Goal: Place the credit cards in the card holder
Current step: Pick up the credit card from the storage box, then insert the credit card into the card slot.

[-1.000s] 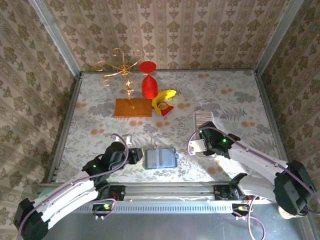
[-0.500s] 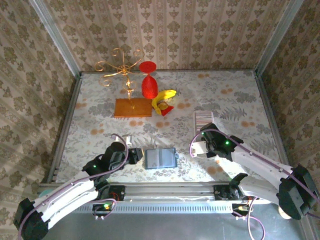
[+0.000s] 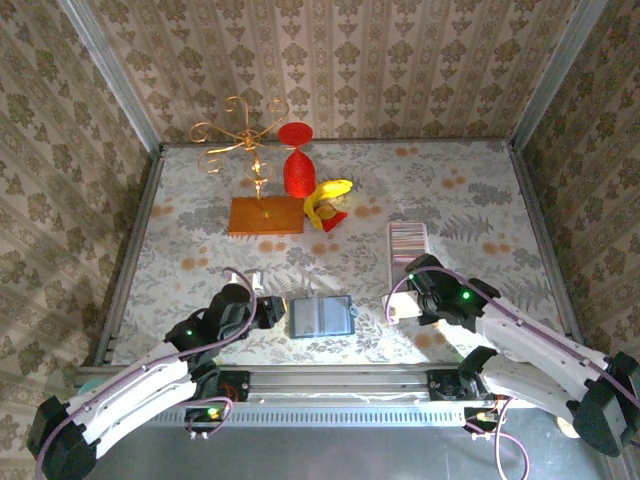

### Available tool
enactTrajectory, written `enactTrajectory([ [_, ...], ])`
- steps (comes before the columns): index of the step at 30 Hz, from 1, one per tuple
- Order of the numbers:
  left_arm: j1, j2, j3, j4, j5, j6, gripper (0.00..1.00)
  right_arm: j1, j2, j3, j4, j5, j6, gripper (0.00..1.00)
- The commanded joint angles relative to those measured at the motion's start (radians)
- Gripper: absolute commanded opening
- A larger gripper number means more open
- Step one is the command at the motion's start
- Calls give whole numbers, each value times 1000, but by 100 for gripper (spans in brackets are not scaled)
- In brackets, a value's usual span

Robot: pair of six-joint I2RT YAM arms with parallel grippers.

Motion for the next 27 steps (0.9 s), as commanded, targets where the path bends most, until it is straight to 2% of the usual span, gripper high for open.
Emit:
enactTrajectory([
  [1, -8, -15, 6, -30, -4, -2, 25, 39, -70, 73, -144, -89, 145, 0],
  [6, -8, -13, 7, -25, 9, -11, 24, 98, -146, 134, -184, -87, 354, 0],
  [8, -8, -13, 14, -25, 17, -12, 24, 112, -155, 169, -139, -65, 535, 0],
  [11, -8, -8, 25, -22, 34, -14, 24, 114, -139, 235, -79, -102, 851, 0],
  [16, -9, 48, 39, 19, 92, -28, 28, 114, -40, 277, 60, -179, 1479, 0],
  [18, -12, 85, 53, 25, 112, -30, 30, 117, 1, 252, 125, -237, 1706, 0],
  [21, -25, 143, 69, 44, 125, -38, 31, 145, 53, 145, 338, -279, 2014, 0],
  [24, -37, 197, 73, 84, 138, -47, 31, 195, 109, 44, 561, -286, 2188, 0],
  [27, -46, 248, 78, 98, 145, -60, 32, 254, 180, 41, 588, -229, 2228, 0],
])
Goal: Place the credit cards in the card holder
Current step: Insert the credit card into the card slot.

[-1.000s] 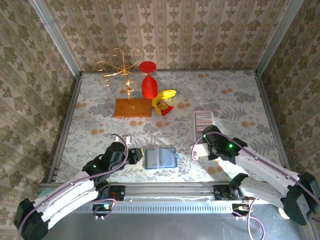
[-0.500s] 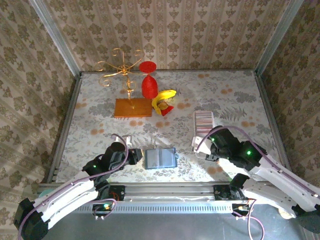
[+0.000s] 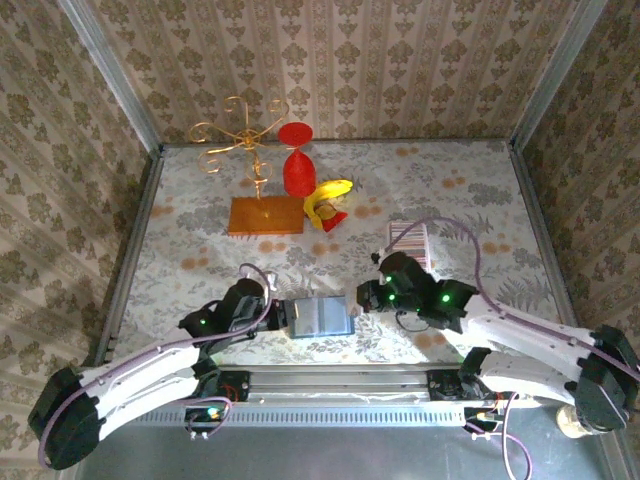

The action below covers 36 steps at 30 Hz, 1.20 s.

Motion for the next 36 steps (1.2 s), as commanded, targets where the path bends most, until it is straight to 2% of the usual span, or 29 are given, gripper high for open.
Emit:
enactTrajectory([
  [1, -10, 45, 36, 28, 29, -21, 33, 55, 62, 16, 147, 30, 223, 0],
  [6, -15, 87, 53, -16, 15, -2, 37, 88, 165, 12, 228, 27, 233, 0],
  [11, -16, 78, 46, -48, -18, -15, 39, 88, 205, 8, 269, 38, 223, 0],
  [15, -18, 77, 49, -63, -26, -16, 45, 87, 234, -6, 311, 51, 233, 0],
  [25, -17, 92, 65, -87, -30, -18, 50, 68, 250, -2, 248, 76, 196, 0],
  [36, -20, 184, 90, -61, -17, -26, 47, 63, 242, -8, 205, 99, 165, 0],
])
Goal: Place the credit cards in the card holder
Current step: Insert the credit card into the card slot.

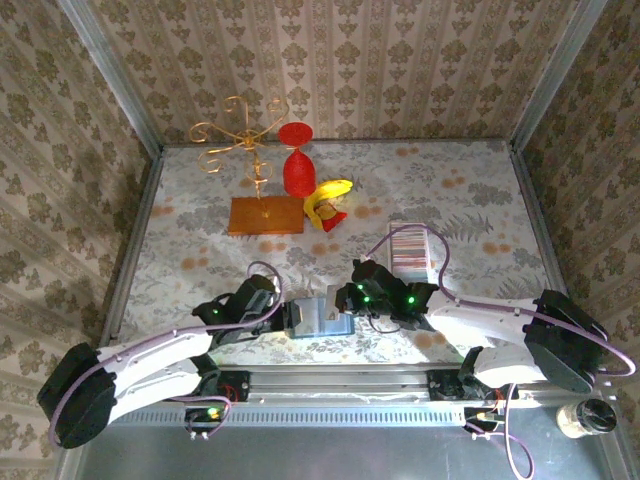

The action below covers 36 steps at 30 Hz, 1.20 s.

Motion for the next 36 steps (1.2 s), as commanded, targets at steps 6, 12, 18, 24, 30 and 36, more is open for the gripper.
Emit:
enactTrajectory([
  [6, -10, 72, 46, -17, -7, -6, 42, -5, -4, -11, 3, 39, -12, 0],
  [12, -10, 86, 45, -34, -22, -10, 36, -5, -3, -13, 7, 45, -10, 0],
  [18, -9, 99, 41, -15, -9, -10, 32, -5, 7, -11, 6, 45, -9, 0],
  [24, -9, 118, 50, -19, -7, -2, 31, -5, 31, 5, 10, 38, -15, 0],
  [30, -10, 128, 51, -25, -9, -1, 28, -3, 75, 21, 51, 0, -13, 0],
  [36, -10, 136, 49, -28, -10, -1, 26, 4, 140, 14, 127, -33, 11, 0],
])
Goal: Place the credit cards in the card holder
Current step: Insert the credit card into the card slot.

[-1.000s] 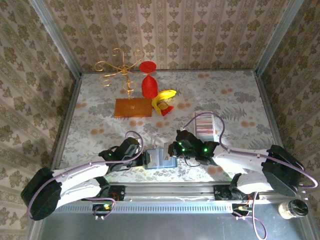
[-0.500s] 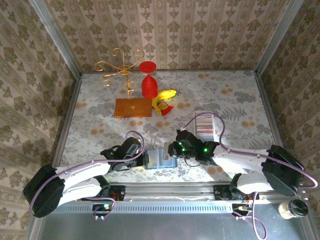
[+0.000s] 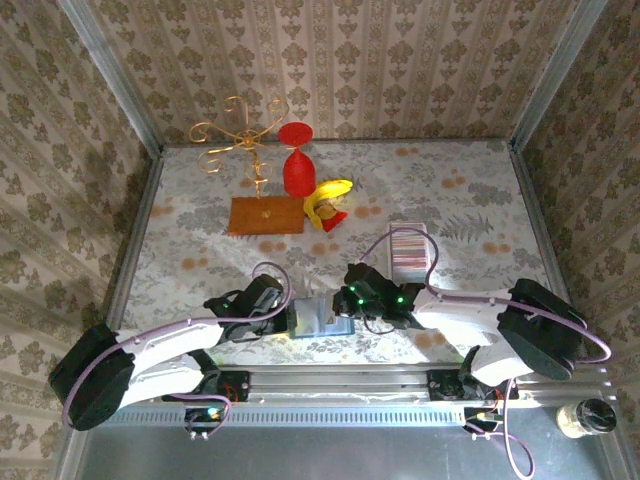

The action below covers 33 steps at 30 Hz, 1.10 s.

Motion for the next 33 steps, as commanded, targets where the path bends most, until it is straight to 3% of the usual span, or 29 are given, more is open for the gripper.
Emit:
enactTrajectory([
  [1, -5, 8, 27, -20, -5, 5, 26, 5, 13, 11, 61, -17, 19, 0],
  [9, -5, 9, 23, -26, -10, 5, 26, 14, 31, -13, 123, -37, 52, 0],
  [23, -5, 7, 21, -28, -11, 2, 25, 15, 27, -26, 65, 2, 44, 0],
  [33, -5, 8, 21, -27, -8, 1, 24, 23, 58, -42, 148, -32, 72, 0],
])
